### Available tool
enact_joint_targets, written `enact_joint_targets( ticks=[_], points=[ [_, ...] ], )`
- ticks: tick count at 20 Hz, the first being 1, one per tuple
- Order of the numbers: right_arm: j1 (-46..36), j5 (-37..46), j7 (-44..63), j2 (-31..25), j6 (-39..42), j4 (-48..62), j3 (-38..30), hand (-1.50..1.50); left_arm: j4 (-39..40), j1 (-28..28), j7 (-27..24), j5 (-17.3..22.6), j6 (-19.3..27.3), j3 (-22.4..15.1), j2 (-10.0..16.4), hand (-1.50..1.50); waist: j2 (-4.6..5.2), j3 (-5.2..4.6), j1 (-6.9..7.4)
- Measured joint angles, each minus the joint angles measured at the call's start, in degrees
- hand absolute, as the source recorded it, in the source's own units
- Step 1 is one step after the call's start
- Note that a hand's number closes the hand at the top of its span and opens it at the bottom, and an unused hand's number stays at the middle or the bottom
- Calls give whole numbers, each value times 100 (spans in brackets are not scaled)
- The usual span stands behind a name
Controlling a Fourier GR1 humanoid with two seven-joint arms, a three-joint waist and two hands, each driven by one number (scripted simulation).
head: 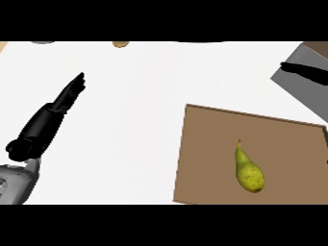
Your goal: Pick the pear from the tray and place it in the cardboard box
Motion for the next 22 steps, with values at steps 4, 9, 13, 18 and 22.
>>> enact_joint_targets(
  ticks=[4,9,13,18,22],
  points=[
    [-394,-46,643,-53,676,-357,499,-150,53,-99,52,-61,-4,25,-44,0,-11,-4,-16],
    [-907,-123,1788,272,1170,-711,1105,-150,49,-123,82,-81,-96,88,-58,0,-21,-5,-25],
    [-1067,-313,2690,612,1293,-912,1477,-150,129,-133,26,-118,-148,181,-97,0,-23,-4,-58],
    [-1137,-665,3818,1019,1236,-1099,1846,-150,130,-157,98,-205,-180,241,-174,0,-27,-2,-81],
    [-1062,-977,4227,1189,1133,-1241,1989,-150,153,-69,3,-252,-267,324,-210,0,-27,0,-90]
  ],
)
